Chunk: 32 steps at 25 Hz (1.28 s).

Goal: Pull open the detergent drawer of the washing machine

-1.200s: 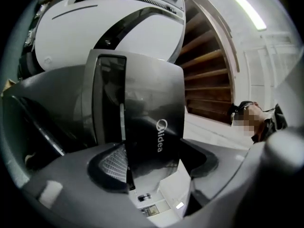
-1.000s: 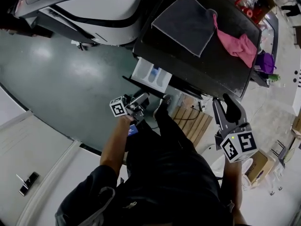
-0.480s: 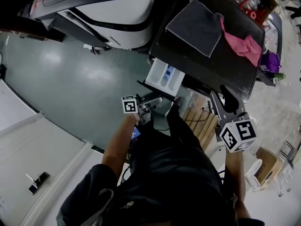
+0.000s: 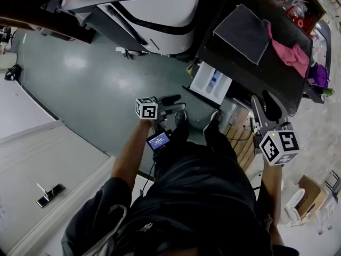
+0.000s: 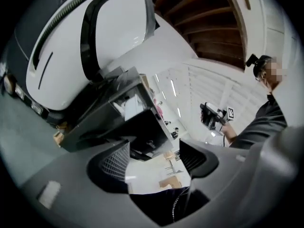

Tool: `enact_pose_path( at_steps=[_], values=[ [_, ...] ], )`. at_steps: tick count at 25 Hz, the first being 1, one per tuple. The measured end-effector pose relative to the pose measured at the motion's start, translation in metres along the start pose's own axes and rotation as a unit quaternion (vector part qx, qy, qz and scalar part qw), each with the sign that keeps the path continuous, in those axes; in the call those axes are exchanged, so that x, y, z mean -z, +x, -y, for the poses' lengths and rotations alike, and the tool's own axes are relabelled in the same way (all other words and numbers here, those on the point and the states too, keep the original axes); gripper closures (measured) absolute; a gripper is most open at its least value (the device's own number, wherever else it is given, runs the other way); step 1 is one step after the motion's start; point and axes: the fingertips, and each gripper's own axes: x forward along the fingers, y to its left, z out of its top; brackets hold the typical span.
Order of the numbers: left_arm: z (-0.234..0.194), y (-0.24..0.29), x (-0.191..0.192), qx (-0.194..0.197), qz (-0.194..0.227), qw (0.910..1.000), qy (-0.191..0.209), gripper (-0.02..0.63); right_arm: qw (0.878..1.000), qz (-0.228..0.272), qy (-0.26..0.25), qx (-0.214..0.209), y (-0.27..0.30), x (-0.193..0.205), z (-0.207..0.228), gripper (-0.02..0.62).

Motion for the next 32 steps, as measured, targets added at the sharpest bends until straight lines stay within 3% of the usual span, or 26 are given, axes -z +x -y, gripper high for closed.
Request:
enact_pose_path(
  at_steps=[5,11,15,19,25,28,32],
  values=[
    [0.015,-0.064,-0.063,-0.061,0.032,0.9932,0.093,0.230,0.999,0.037,-0.005,-0.003,-0.001,-0.023,-0.026,0.453],
    [0.059,-0.121,-0.127,-0.132,0.042,0.9638,0.228,0.230,0.998,0.064,-0.011,-0.011,-0.007,-0.041,-0.054,0.453],
    [0.102,-0.142,-0.166,-0.169,0.049,0.9292,0.325,0.230,0.996,0.086,-0.015,-0.012,-0.015,-0.058,-0.066,0.453],
    [0.157,-0.162,-0.201,-0.183,0.085,0.8937,0.401,0.232,0.993,0.112,-0.029,-0.011,-0.025,-0.079,-0.083,0.453],
    [0.228,-0.188,-0.246,-0.237,0.124,0.8307,0.488,0.246,0.988,0.145,-0.054,-0.007,-0.048,-0.111,-0.110,0.453],
    [0.267,-0.198,-0.266,-0.243,0.163,0.8114,0.506,0.252,0.984,0.168,-0.065,-0.005,-0.061,-0.126,-0.121,0.453],
    [0.311,-0.202,-0.284,-0.248,0.200,0.7942,0.517,0.258,0.978,0.181,-0.104,-0.002,-0.077,-0.137,-0.135,0.453]
  ],
)
